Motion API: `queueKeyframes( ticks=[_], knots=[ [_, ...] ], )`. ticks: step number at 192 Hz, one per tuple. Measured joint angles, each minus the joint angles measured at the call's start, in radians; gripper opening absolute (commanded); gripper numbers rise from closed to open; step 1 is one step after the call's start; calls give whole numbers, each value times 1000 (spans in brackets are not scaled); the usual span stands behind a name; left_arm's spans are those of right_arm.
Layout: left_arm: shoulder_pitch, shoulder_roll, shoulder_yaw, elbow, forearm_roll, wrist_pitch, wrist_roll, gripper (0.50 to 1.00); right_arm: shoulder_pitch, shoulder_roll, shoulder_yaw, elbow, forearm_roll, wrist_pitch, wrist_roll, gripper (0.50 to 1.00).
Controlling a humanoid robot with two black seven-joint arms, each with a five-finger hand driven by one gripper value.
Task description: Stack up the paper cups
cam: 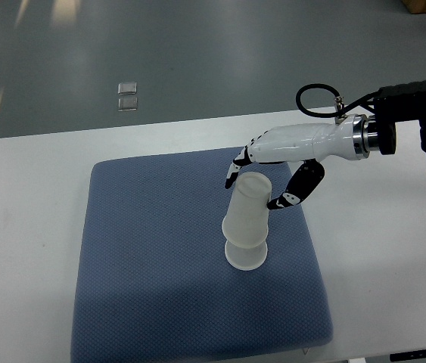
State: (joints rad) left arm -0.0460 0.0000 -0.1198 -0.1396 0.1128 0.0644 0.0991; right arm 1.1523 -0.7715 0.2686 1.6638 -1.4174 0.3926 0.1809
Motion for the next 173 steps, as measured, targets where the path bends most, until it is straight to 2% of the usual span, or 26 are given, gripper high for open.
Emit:
queueKeyframes(
  ticks=[63, 94, 119, 173],
  knots=[
    [0, 0, 0, 0, 0, 0, 0, 1000, 0, -9, 5, -4, 19, 4, 0, 903],
    [0, 0, 0, 0, 0, 0, -1, 1000, 1, -5, 24, -54, 121, -19, -3, 901],
    [0, 0, 0, 0, 0, 0, -1, 1000, -11, 24, 69, -141, 282, -79, -14, 897],
    [0, 0, 0, 0, 0, 0, -1, 1000, -166, 153, 224, -362, 595, -281, -38, 897]
  ],
)
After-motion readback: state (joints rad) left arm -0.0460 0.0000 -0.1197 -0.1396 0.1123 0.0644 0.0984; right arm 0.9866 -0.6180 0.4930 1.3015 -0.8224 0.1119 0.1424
